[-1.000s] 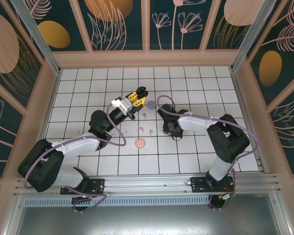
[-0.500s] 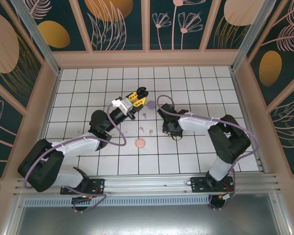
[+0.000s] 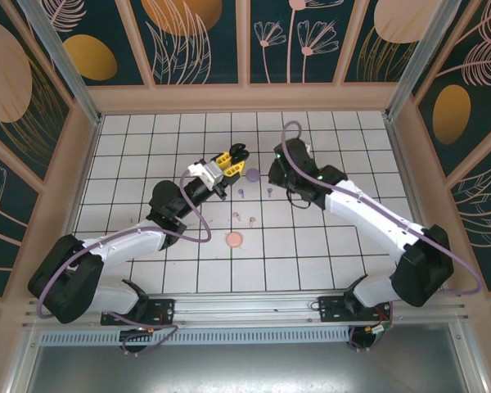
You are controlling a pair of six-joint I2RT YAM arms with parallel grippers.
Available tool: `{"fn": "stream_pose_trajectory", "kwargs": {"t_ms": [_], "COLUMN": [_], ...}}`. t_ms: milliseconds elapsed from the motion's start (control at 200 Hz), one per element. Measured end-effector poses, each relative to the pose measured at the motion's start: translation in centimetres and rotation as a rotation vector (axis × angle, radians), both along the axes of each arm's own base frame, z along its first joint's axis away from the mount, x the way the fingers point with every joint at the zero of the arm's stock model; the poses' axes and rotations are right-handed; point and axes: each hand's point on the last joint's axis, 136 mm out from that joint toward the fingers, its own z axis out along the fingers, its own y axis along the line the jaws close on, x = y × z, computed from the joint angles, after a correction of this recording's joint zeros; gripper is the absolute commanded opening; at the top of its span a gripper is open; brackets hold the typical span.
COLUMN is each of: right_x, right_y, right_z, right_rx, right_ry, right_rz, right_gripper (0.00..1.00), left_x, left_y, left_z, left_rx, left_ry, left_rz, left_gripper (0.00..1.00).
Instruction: Insert wireless bluetooth earbuds into charging case
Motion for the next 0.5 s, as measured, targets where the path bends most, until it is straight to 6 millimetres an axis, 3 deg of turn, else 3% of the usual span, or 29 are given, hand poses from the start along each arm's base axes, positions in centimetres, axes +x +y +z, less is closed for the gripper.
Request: {"fn": "stream_pose_trajectory", "kwargs": {"t_ms": [175, 265, 365, 495], "right_x": [0.8, 0.9, 0.6, 0.1], "right_y": [0.6, 0.7, 1.0, 1.9], "right_z": [9.2, 12.7, 15.2, 16.6], "right_rx": [0.066, 0.090, 0.097, 0.091], "right_ry": [-0.194, -0.274, -0.338, -0.389], "right_rz": [0.048, 0.070, 0.099, 0.152], "right_gripper": [0.19, 0.19, 0.19, 0.19], "left_x": [0.0, 0.0, 0.0, 0.3], "left_y": [-0.2, -0.2, -0.4, -0.7], "left_z": [0.3, 0.5, 0.7, 0.9], "left_rx": [0.003, 0.004, 0.003, 0.004], "left_ry": [-0.005, -0.007, -0.012, -0.012], "left_rz": [-0.005, -0.009, -0.018, -0.022], "left_gripper": [0.00, 0.00, 0.00, 0.00]}}
